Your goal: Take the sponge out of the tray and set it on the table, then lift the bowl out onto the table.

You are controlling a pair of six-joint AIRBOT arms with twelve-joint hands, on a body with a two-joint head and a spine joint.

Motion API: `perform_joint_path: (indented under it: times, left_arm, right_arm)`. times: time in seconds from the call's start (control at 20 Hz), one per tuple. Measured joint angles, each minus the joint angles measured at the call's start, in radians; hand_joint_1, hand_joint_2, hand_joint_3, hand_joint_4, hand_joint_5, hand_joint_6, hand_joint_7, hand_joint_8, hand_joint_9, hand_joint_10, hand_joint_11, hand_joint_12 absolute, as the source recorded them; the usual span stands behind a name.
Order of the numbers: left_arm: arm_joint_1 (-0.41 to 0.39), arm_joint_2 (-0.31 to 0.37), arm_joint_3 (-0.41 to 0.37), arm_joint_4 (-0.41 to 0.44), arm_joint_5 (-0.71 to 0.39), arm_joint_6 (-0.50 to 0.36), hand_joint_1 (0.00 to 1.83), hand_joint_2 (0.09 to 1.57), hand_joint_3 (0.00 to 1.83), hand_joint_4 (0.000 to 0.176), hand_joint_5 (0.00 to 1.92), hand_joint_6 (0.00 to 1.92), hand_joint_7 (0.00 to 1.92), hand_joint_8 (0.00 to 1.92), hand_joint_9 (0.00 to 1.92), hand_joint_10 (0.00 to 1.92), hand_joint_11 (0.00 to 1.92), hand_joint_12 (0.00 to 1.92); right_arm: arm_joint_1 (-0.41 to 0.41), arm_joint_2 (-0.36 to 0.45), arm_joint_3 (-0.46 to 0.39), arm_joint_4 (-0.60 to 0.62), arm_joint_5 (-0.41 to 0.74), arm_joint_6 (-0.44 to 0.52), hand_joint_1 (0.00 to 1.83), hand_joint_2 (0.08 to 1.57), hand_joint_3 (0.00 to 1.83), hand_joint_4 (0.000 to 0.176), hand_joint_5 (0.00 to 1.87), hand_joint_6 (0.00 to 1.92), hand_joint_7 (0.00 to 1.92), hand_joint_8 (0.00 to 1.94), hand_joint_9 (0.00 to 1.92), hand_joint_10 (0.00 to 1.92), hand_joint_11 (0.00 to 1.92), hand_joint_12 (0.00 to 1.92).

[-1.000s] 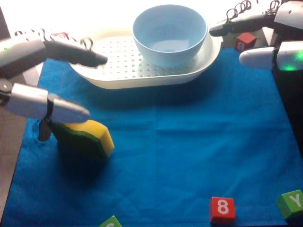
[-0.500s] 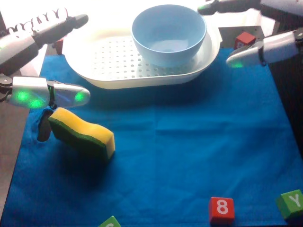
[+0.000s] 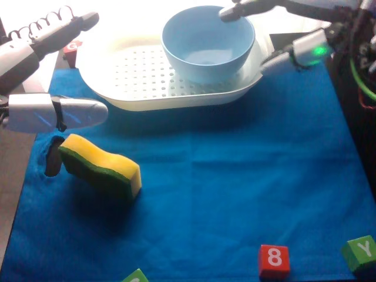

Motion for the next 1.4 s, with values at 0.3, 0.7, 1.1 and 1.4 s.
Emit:
perform_joint_path:
  times: [0.3,0.7,1.1,1.4]
  left_arm:
    - [0.000,-0.001,0.000,-0.003,-0.009,-0.001,0.56,0.88,0.00,0.176,0.00,0.00,0.00,0.00,0.00,0.00,0.00,0.00]
    - [0.000,-0.012,0.001,-0.001,-0.025,-0.012,0.57,0.87,0.00,0.176,0.01,0.00,0.00,0.00,0.00,0.00,0.00,0.00]
    - [0.000,-0.015,0.011,0.007,-0.026,-0.028,0.59,0.90,0.01,0.176,0.02,0.00,0.00,0.00,0.00,0.00,0.00,0.00]
    - [0.000,-0.015,0.013,0.009,-0.029,-0.035,0.56,0.92,0.01,0.168,0.02,0.00,0.00,0.00,0.00,0.00,0.00,0.00]
  right_arm:
    - [0.019,-0.073,0.035,-0.070,-0.056,0.002,0.78,1.00,0.01,0.162,0.39,0.00,0.25,0.00,0.17,0.00,0.00,0.32]
    - [0.023,-0.127,0.076,-0.133,-0.137,0.001,0.91,0.99,0.00,0.127,0.44,0.00,0.28,0.00,0.20,0.00,0.00,0.40]
    - [0.023,-0.188,0.116,-0.172,-0.201,0.001,0.99,1.02,0.00,0.091,0.46,0.01,0.30,0.01,0.24,0.01,0.02,0.47]
    - [0.023,-0.213,0.120,-0.186,-0.193,0.002,0.98,1.08,0.01,0.056,0.46,0.00,0.33,0.00,0.26,0.00,0.01,0.64]
